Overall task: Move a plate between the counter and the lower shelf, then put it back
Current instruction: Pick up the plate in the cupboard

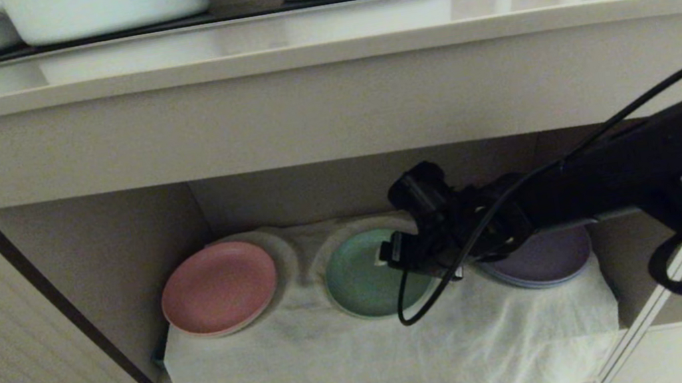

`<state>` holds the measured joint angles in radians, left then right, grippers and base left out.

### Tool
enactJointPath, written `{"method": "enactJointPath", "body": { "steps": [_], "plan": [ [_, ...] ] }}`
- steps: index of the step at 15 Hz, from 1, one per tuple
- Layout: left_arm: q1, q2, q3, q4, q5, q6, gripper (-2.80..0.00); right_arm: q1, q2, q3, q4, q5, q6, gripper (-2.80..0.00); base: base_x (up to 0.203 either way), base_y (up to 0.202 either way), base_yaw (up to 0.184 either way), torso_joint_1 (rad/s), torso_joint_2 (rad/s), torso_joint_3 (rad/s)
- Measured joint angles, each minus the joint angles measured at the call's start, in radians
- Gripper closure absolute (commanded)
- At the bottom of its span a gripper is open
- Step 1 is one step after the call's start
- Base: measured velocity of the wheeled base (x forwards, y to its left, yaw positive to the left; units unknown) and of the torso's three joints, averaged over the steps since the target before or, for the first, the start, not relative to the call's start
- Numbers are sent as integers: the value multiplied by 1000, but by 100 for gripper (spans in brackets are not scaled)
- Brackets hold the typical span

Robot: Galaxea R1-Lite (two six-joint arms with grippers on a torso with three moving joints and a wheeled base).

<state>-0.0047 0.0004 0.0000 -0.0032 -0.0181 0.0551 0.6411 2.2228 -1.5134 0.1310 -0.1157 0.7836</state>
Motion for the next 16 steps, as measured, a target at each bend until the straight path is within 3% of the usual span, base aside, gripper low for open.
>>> {"method": "enactJointPath", "body": {
  "steps": [6, 16],
  "plan": [
    [0, 0, 0, 0, 0, 0, 0, 0, -6, -1, 59, -2, -8, -280, 0, 0, 0, 0, 0, 0],
    [0, 0, 0, 0, 0, 0, 0, 0, 49, -26, 41, -35, 25, -280, 0, 0, 0, 0, 0, 0]
  ]
}}
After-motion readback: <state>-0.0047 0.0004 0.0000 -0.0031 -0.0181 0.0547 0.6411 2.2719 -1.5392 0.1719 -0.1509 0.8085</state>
